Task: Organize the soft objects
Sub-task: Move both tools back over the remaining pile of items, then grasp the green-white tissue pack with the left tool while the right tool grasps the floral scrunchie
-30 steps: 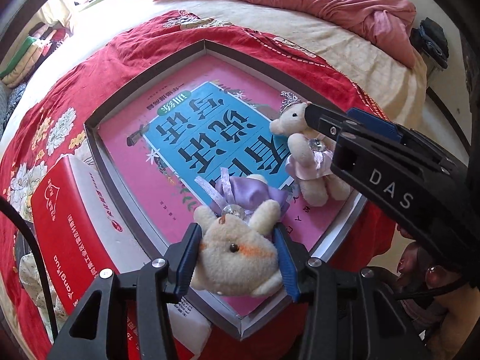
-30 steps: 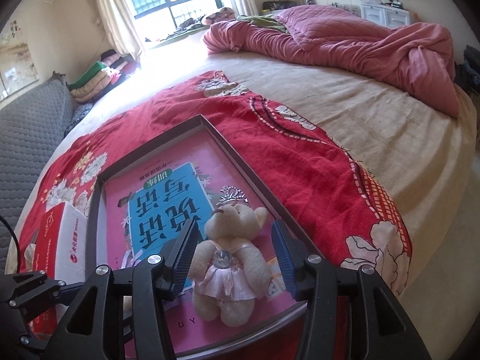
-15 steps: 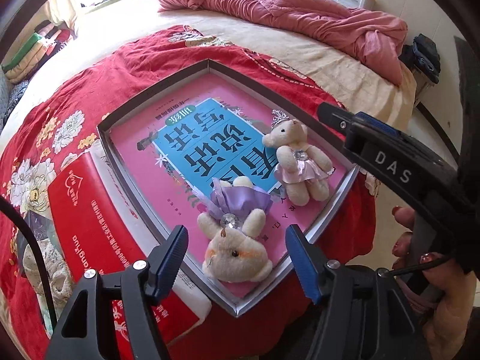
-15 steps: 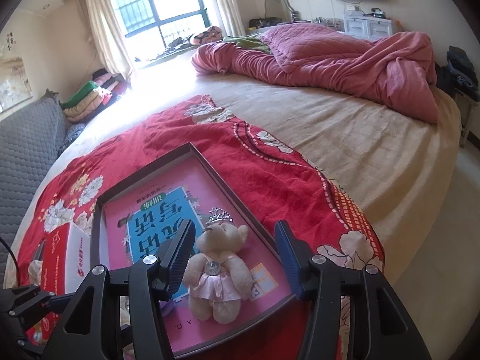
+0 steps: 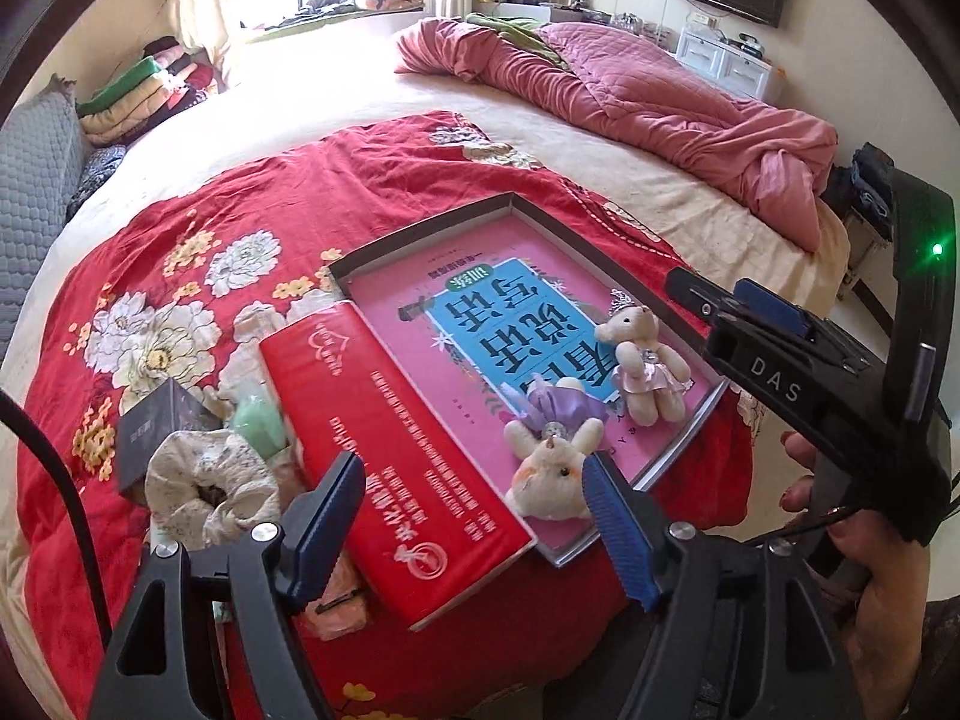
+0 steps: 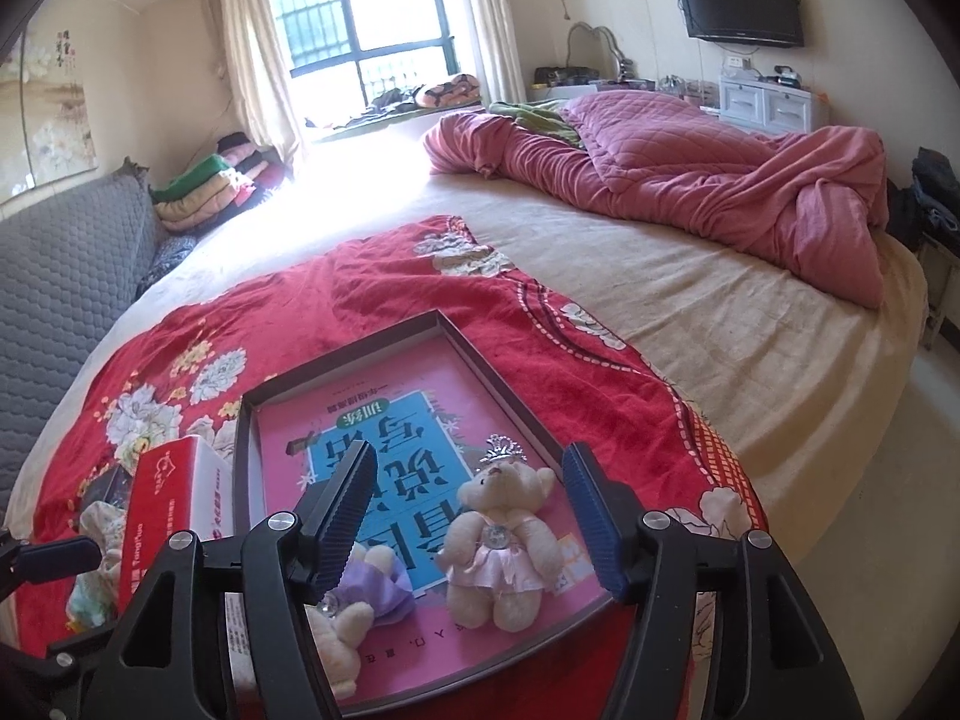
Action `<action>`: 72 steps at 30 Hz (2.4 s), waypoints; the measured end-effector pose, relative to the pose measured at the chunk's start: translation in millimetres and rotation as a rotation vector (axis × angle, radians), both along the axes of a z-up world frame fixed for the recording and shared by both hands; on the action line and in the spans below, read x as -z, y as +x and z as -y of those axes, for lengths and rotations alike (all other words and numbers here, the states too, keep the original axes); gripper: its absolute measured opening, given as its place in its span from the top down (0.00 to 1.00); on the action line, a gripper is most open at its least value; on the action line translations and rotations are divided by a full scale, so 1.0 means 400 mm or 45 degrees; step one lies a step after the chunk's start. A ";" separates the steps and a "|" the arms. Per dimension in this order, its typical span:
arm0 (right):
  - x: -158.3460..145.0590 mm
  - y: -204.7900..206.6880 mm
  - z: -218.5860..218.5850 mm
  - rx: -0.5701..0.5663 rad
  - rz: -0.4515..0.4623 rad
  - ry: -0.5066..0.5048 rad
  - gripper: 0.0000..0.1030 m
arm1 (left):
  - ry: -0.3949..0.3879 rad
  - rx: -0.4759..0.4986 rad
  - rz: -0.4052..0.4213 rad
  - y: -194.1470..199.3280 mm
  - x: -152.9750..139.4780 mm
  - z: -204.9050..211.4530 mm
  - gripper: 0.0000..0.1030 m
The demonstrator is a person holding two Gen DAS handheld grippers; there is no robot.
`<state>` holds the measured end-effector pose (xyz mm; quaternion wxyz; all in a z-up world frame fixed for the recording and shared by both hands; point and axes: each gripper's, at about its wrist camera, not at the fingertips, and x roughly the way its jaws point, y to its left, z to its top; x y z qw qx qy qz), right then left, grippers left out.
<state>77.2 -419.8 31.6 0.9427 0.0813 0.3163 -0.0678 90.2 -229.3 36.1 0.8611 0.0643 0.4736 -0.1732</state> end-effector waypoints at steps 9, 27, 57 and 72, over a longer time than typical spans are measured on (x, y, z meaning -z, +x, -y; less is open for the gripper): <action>-0.063 -0.029 -0.116 -0.135 0.053 -0.058 0.35 | 0.009 -0.158 0.037 -0.037 -0.016 -0.162 0.26; -0.112 -0.078 -0.400 -0.474 0.085 -0.124 0.30 | -0.021 -0.397 0.043 -0.099 -0.015 -0.408 0.25; -0.001 -0.073 -0.624 -0.731 -0.068 -0.280 0.30 | -0.136 -0.548 -0.162 -0.158 0.140 -0.635 0.25; 0.177 -0.023 -0.790 -1.044 -0.176 -0.684 0.30 | -0.207 -0.491 -0.303 -0.128 0.241 -0.612 0.25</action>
